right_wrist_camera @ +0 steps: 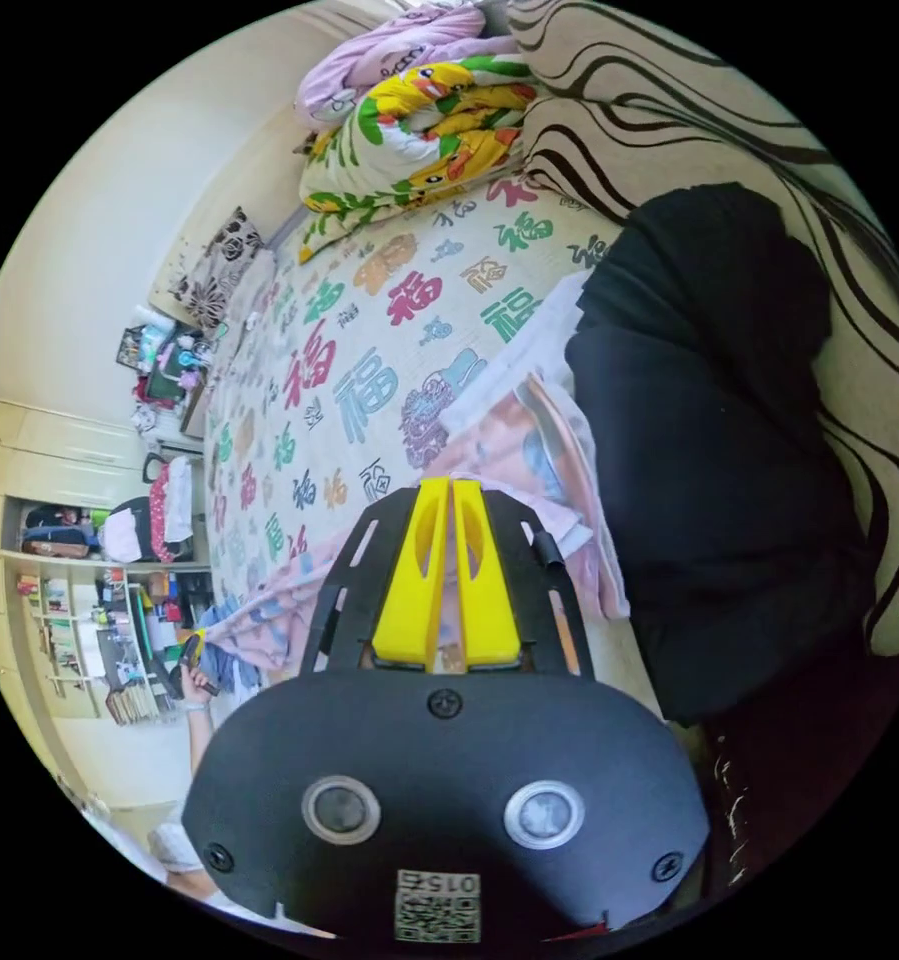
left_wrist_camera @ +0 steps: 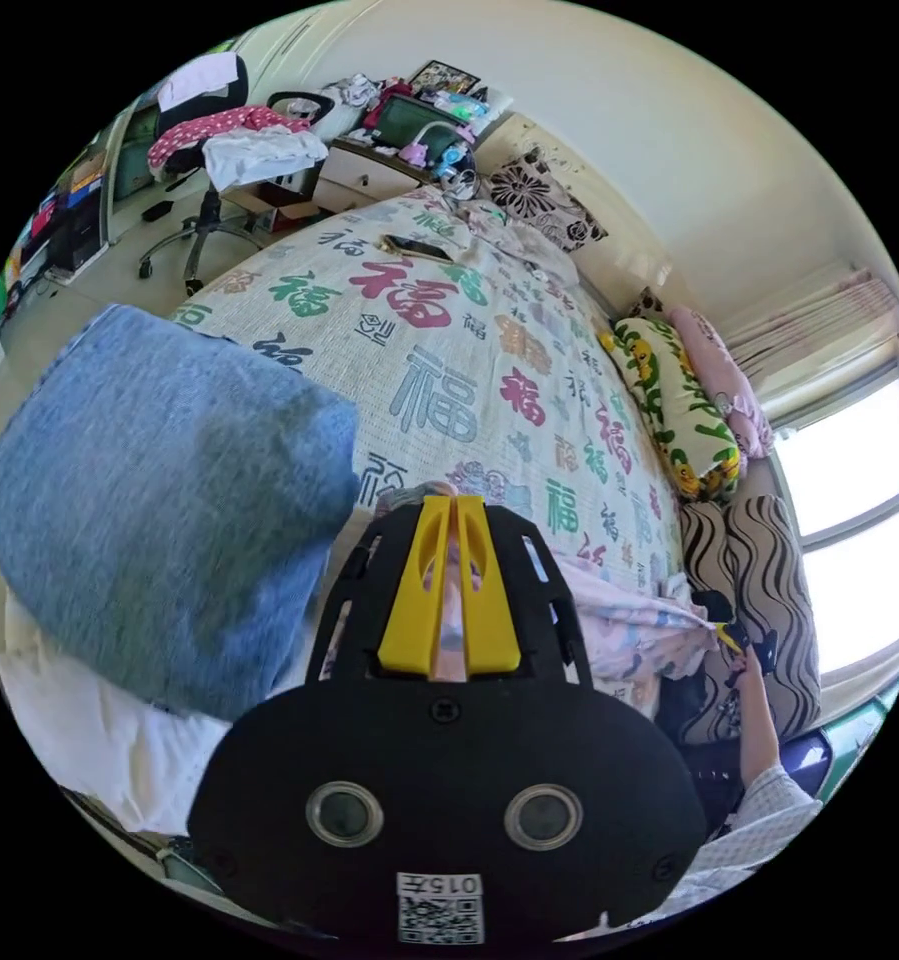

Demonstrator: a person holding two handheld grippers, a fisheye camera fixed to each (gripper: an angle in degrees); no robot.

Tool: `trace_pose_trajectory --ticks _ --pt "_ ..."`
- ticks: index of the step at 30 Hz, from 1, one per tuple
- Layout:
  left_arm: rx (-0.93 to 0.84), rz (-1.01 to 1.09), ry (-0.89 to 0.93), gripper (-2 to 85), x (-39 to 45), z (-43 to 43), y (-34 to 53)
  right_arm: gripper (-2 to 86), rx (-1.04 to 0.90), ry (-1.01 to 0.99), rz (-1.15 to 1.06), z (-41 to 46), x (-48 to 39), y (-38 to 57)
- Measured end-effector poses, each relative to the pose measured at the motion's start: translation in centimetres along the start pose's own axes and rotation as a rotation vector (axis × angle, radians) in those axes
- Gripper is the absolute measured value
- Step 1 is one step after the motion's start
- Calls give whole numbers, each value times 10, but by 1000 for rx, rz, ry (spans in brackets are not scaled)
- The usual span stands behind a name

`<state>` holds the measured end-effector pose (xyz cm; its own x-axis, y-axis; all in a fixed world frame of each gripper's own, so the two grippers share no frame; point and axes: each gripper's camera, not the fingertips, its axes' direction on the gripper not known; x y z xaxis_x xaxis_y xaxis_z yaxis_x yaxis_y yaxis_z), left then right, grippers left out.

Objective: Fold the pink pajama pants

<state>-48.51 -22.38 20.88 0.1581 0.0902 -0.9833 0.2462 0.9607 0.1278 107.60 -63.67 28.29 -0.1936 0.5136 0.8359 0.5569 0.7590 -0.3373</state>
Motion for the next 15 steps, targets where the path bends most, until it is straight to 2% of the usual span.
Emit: trace_pose_trajectory --ticks 3,7,8,10,13,15 --pt "-23 -12 -80 1 5 31 -21 6 -18 50 12 30 -22 -20" --pt "-76 36 -163 27 13 65 -39 38 -115 249 -26 58 -44 -33" --pt "-93 75 -210 75 18 71 -42 46 -106 318 -60 54 -51 -33" --pt "-101 106 -261 115 22 73 -47 59 -41 398 -109 37 -61 -32" --pt "4 166 -273 122 30 50 -44 84 61 476 -198 -5 -72 -20" --pt "56 166 -230 121 32 30 -34 90 99 404 -237 -27 -70 2"
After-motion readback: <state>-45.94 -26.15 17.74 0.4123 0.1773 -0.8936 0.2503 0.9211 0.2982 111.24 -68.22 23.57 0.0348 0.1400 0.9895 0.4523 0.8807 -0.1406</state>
